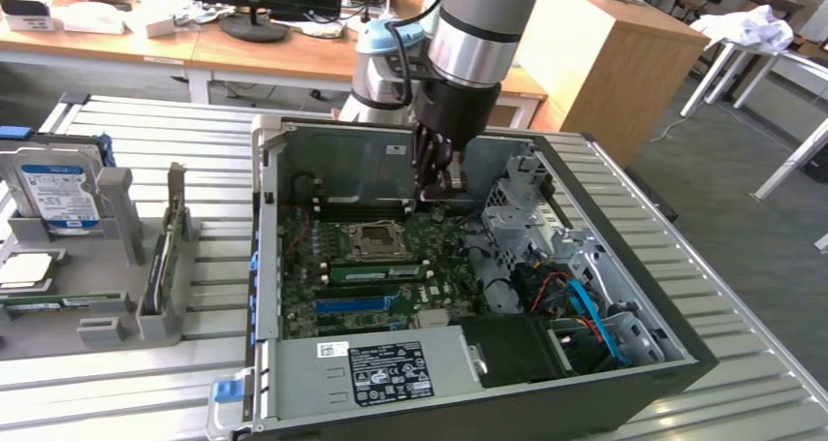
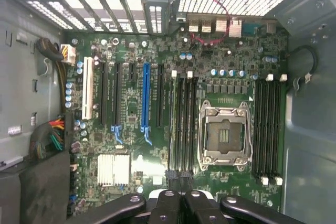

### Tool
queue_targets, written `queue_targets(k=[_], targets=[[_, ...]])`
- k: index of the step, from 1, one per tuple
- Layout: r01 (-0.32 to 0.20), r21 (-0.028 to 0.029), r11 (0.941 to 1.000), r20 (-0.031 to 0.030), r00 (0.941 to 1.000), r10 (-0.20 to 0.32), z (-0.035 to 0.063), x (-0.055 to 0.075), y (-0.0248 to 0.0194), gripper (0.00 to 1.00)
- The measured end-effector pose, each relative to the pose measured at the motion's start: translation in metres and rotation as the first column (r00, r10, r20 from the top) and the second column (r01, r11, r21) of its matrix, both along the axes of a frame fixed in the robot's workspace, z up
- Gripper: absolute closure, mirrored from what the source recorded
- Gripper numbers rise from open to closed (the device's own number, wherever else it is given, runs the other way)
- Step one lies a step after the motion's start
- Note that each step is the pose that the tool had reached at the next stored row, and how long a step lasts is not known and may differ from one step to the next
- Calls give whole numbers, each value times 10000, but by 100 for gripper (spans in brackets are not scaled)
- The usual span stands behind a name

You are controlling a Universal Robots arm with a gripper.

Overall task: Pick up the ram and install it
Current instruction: 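Press down the ram until it locks into place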

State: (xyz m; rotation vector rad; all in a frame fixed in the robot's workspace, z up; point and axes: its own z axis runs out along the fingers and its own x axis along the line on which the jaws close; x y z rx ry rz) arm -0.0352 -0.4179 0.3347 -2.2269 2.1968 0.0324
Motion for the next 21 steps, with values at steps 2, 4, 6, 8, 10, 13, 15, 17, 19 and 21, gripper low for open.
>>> queue_targets(k=[2, 4, 6, 8, 10, 13, 15, 17, 19, 21], targets=[[-4, 0, 10000, -4, 10000, 4, 0, 58, -15, 89], [-4, 0, 10000, -7, 10000, 4, 0, 98, -27, 89], [-7, 1, 10000, -10, 10000, 7, 0, 137, -39, 89], [-9, 0, 10000, -13, 10000, 9, 0, 177, -50, 89], [-10, 0, 10000, -16, 10000, 10, 0, 214, -62, 89], [-15, 1, 10000, -16, 10000, 15, 0, 262, -78, 89], [-18, 1, 10000, -15, 10000, 18, -1, 270, -79, 89], [-18, 0, 10000, -16, 10000, 18, 0, 271, -79, 89], [-17, -1, 10000, -16, 10000, 17, 0, 270, -80, 89], [-18, 1, 10000, -16, 10000, 18, -12, 270, -80, 89]])
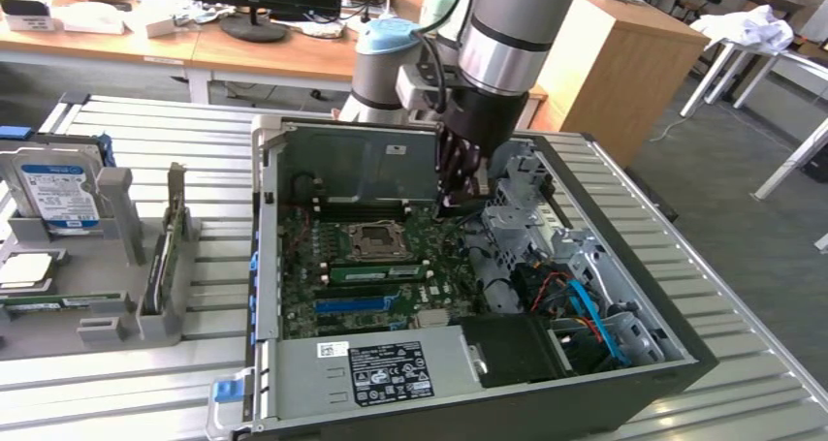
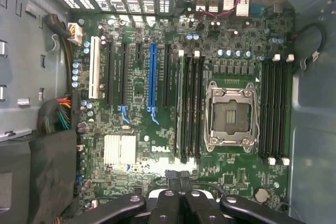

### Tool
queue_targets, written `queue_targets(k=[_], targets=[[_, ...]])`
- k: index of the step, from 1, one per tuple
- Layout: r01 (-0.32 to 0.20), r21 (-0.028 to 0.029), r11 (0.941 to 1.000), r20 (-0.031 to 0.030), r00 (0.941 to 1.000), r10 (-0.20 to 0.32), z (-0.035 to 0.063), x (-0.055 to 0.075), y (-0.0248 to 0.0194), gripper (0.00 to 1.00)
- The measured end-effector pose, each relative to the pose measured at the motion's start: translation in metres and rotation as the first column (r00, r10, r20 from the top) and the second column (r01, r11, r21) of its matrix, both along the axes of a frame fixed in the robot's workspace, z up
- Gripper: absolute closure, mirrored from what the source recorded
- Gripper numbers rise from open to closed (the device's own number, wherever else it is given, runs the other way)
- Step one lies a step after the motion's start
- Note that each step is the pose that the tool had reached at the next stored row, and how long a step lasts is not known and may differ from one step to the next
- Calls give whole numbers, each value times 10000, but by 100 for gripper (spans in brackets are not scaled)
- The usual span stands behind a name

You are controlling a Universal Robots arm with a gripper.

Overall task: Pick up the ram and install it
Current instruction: 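Press down the ram until it locks into place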

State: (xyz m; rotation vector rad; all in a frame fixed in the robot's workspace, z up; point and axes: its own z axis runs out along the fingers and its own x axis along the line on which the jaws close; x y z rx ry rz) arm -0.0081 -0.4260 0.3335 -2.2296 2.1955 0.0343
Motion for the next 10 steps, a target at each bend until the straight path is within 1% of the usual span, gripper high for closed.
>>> queue_targets(k=[10], targets=[[0, -2, 10000, -1, 10000, 0, -95, 0, 0, 89]])
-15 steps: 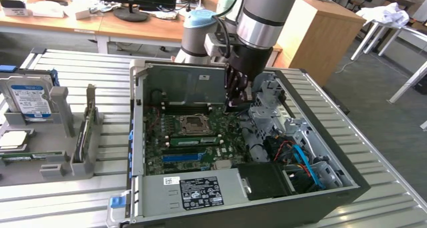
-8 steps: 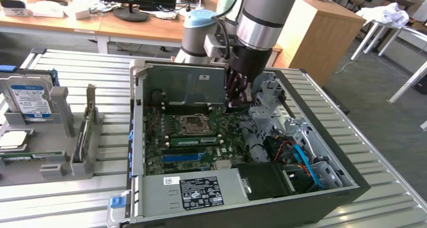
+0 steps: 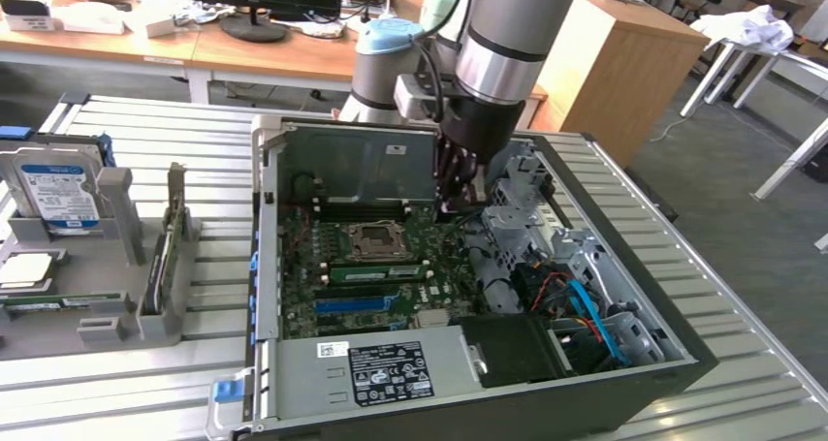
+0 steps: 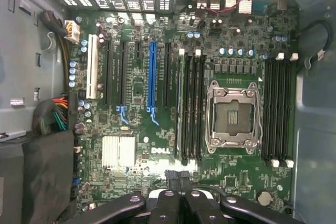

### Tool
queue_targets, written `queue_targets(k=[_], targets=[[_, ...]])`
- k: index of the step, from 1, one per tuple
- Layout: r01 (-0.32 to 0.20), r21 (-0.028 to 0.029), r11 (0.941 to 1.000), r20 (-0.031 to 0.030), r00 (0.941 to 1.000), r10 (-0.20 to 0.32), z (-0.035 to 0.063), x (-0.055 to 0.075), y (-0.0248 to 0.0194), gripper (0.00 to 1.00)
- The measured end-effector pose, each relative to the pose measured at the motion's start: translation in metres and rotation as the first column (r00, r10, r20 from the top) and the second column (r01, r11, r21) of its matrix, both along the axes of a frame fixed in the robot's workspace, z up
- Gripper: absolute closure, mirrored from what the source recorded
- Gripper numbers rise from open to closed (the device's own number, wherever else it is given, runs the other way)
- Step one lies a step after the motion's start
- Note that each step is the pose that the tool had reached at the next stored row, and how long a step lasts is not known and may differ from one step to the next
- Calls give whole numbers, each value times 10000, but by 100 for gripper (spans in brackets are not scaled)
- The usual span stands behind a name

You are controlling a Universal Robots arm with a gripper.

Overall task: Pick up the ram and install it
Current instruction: 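Press down the ram until it locks into place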

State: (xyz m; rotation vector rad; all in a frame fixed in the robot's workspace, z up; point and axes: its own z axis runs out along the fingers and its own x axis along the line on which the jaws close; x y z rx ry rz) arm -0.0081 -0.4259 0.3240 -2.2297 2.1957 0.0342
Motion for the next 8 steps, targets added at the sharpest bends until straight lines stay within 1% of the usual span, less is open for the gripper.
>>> queue_targets(k=[8], targets=[[0, 1, 10000, 1, 10000, 0, -131, 0, 0, 89]])
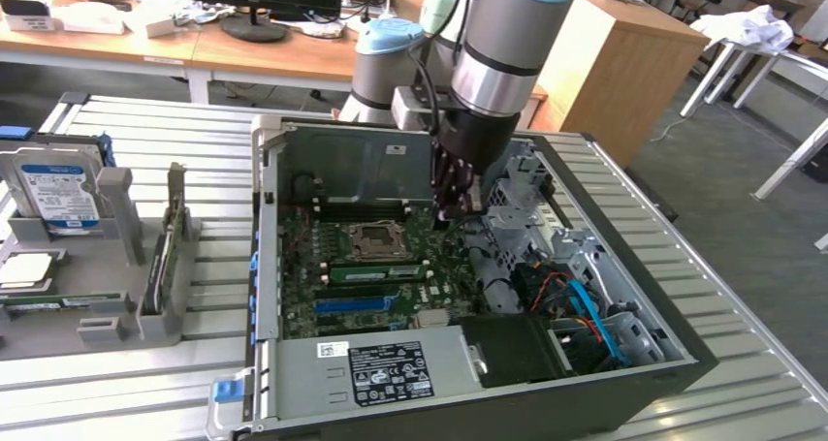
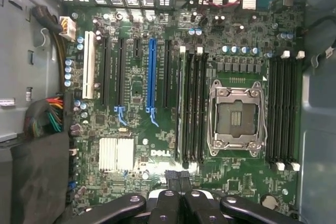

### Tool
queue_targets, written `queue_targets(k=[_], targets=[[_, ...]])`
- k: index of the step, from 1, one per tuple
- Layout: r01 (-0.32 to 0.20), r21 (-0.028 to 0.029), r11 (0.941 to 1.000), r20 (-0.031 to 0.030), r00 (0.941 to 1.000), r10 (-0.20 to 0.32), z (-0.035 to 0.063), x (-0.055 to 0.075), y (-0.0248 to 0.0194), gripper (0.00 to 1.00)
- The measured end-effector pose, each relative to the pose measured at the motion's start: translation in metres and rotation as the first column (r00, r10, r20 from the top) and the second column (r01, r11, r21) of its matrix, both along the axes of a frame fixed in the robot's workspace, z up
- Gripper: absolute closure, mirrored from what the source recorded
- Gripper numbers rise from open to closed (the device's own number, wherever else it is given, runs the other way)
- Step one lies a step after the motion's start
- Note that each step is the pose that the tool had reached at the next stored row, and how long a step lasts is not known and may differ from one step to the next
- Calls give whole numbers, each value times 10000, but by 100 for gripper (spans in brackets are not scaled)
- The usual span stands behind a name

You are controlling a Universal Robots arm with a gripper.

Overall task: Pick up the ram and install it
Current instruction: 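Press down the ram until it locks into place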

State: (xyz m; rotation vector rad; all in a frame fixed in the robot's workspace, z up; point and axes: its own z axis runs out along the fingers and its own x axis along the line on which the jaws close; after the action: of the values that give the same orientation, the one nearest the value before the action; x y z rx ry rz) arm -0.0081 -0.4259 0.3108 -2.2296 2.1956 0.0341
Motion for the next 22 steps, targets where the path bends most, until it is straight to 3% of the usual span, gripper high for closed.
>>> queue_targets(k=[18, 22], targets=[[1, 0, 10000, 8, 10000, -1, -282, 0, 0, 89], [0, -2, 10000, 8, 10000, 0, -307, 0, 0, 89]])
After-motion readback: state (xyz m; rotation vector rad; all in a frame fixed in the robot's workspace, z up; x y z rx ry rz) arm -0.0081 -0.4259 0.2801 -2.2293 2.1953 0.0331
